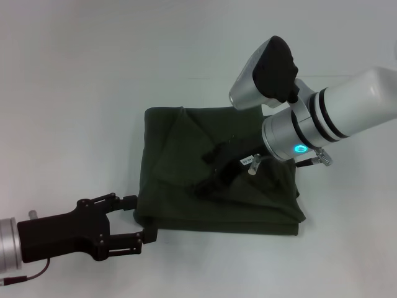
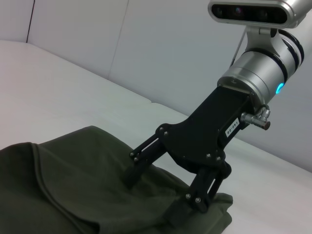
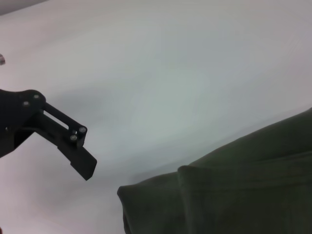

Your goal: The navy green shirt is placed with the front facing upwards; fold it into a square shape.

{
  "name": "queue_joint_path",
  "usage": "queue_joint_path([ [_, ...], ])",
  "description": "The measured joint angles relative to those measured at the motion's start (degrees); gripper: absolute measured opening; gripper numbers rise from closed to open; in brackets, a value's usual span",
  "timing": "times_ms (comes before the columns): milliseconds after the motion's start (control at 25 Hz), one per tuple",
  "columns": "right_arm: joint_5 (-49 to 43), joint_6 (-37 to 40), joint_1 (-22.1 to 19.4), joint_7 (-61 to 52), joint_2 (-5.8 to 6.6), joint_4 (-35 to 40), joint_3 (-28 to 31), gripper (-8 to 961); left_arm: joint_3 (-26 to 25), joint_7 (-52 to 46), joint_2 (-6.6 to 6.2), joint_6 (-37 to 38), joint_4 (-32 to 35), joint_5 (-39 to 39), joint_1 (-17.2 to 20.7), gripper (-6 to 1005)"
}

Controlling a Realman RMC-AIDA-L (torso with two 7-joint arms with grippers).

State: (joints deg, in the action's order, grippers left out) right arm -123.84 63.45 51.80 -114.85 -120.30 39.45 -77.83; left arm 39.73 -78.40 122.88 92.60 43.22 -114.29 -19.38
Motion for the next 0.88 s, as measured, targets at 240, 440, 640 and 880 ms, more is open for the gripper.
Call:
queue_joint_path([
  [240,-0.05,-1.31,0.19,-1.38,-0.09,-0.01,-3.24,815,-0.09,0.00,-0.03,-0.06,-0.10,-0.04,-0.20,886],
  [440,-0.06,-2.25,0.47,-1.73,-0.08,0.02,-5.17,791,-0.43,0.00,-0.10,-0.55,-0.29,-0.05,-0.23,885],
  [640,0.10,-2.69,0.61,-1.77,-0.08,0.37,-5.22,552,-0.52,0.01,-0.10,-0.85,-0.39,-0.05,-0.11,885],
  [880,0.06,-2.71,0.85,-1.77,-0.08,0.10,-5.78,302,-0.57,0.01,-0.10,-0.89,-0.42,-0.05,0.04,885],
])
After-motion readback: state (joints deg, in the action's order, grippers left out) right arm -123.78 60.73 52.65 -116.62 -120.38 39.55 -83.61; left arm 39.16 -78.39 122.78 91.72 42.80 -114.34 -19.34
